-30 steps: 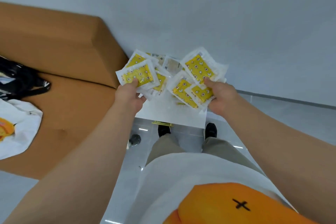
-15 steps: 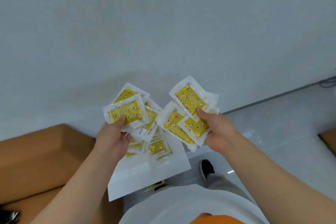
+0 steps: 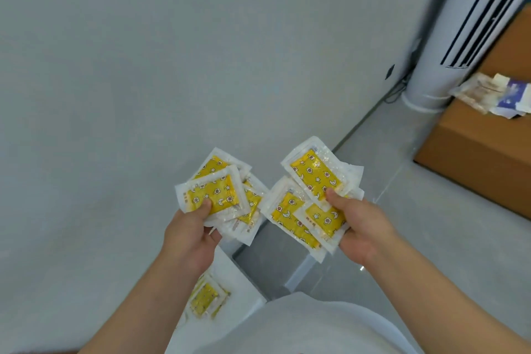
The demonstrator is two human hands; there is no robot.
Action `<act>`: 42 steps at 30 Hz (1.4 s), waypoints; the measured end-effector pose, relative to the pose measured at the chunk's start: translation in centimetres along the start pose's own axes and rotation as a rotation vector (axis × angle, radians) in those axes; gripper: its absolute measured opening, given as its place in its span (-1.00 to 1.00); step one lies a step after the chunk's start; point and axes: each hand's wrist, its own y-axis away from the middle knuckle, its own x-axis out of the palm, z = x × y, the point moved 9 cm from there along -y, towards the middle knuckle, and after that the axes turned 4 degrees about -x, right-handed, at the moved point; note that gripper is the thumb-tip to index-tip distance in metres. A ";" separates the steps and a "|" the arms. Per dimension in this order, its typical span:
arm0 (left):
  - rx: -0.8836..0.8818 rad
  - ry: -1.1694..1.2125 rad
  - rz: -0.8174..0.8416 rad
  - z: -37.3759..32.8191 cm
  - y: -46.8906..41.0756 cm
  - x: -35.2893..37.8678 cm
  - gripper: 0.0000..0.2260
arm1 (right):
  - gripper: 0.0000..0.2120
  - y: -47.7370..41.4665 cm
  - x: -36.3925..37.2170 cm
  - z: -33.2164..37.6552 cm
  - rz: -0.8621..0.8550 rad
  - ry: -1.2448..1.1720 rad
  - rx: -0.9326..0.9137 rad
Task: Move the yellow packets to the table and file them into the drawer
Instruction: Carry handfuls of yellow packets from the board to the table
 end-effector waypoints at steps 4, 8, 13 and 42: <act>-0.012 -0.082 0.104 3.3 2.0 8.1 -0.73 | -0.74 0.2 -6.2 5.2 -0.040 -0.083 -0.087; -0.046 -0.144 0.186 8.0 3.4 15.7 -0.70 | -0.78 0.7 -13.5 10.0 -0.119 -0.139 -0.141; -0.124 -0.241 0.289 14.9 5.5 25.3 -0.71 | -0.78 1.7 -23.4 14.9 -0.232 -0.257 -0.212; -0.587 -1.295 1.240 67.2 28.7 69.5 -0.74 | -0.70 17.5 -69.9 19.7 -1.155 -1.218 -0.691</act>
